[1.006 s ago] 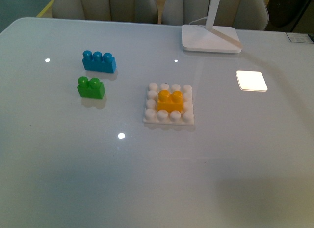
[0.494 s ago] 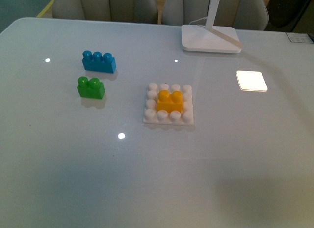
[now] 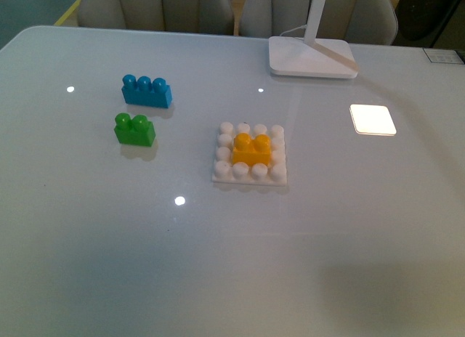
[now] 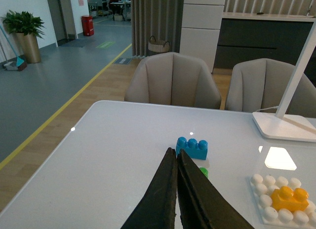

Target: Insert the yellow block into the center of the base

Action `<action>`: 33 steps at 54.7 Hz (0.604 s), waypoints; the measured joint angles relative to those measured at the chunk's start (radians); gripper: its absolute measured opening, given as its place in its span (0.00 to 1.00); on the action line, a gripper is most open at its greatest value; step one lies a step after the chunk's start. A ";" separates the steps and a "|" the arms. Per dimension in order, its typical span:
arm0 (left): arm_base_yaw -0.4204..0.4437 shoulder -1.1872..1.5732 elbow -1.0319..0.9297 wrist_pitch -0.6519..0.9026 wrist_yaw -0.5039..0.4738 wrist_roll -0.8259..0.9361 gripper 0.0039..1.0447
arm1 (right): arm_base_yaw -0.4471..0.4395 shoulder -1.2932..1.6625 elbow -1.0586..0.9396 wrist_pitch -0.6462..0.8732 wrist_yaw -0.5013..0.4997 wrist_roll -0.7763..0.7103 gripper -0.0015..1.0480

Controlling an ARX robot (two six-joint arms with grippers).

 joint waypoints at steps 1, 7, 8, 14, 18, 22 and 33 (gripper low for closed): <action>0.000 -0.010 0.000 -0.011 0.000 0.000 0.02 | 0.000 0.000 0.000 0.000 0.000 0.000 0.92; 0.000 -0.043 0.000 -0.043 0.000 0.000 0.02 | 0.000 0.000 0.000 0.000 0.000 0.000 0.92; 0.000 -0.048 0.000 -0.048 0.000 0.000 0.02 | 0.000 0.000 0.000 0.000 0.000 0.000 0.92; 0.000 -0.082 0.000 -0.082 0.000 0.000 0.02 | 0.000 0.000 0.000 0.000 0.000 0.000 0.92; 0.000 -0.130 0.000 -0.145 0.000 0.000 0.02 | 0.000 0.000 0.000 0.000 0.000 0.000 0.92; 0.000 -0.239 0.000 -0.257 0.000 0.000 0.02 | 0.000 0.000 0.000 0.000 0.000 0.000 0.92; 0.000 -0.259 0.000 -0.265 0.000 0.000 0.02 | 0.000 0.000 0.000 0.000 0.000 0.000 0.92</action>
